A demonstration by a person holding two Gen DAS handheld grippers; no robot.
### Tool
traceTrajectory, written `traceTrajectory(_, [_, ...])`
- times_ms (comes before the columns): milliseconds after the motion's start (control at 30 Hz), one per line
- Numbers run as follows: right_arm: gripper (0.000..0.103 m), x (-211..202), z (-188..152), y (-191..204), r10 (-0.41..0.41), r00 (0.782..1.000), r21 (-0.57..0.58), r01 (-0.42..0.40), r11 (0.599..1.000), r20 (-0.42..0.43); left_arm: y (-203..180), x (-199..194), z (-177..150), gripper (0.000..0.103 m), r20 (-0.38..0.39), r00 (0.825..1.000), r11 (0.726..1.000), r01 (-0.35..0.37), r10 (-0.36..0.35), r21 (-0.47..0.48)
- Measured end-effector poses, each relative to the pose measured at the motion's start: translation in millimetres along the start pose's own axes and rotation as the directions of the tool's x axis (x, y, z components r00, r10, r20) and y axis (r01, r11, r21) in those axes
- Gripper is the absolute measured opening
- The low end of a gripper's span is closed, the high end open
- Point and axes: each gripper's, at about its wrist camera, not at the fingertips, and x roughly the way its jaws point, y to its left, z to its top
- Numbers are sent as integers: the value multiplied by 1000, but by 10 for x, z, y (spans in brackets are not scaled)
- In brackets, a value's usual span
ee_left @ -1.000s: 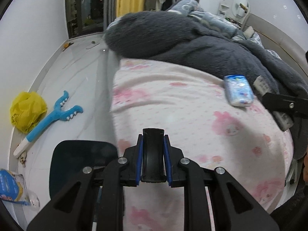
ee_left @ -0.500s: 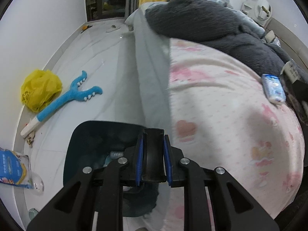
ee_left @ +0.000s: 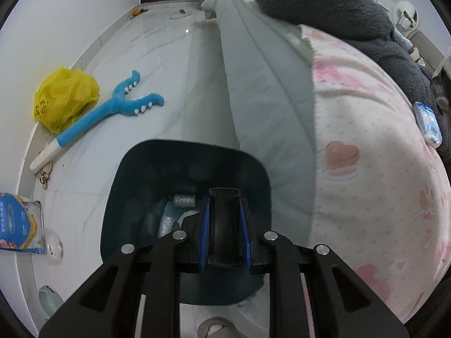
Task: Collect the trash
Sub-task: 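Open the left tool to drop the black piece into the bin, then open the right tool to drop the black Face tissue pack into the bin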
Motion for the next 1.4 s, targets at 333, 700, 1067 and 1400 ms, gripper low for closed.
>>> traceTrajectory(333, [54, 215, 32, 237, 24, 999, -28, -24, 999, -28, 289, 198, -96, 22, -89, 996, 997, 25, -32, -71])
traceTrajectory(700, [54, 428, 24, 439, 57, 997, -39, -60, 997, -61, 500, 246, -153, 23, -130, 989, 989, 45, -64, -140])
traceTrajectory(1067, [54, 874, 19, 681, 78, 988, -35, -83, 996, -129, 707, -108, -92, 66, -4, 998, 988, 55, -57, -143])
traceTrajectory(1400, [54, 1383, -59, 943, 64, 975, -61, -78, 995, -212, 916, -565, -65, 68, 157, 988, 990, 14, 8, -139])
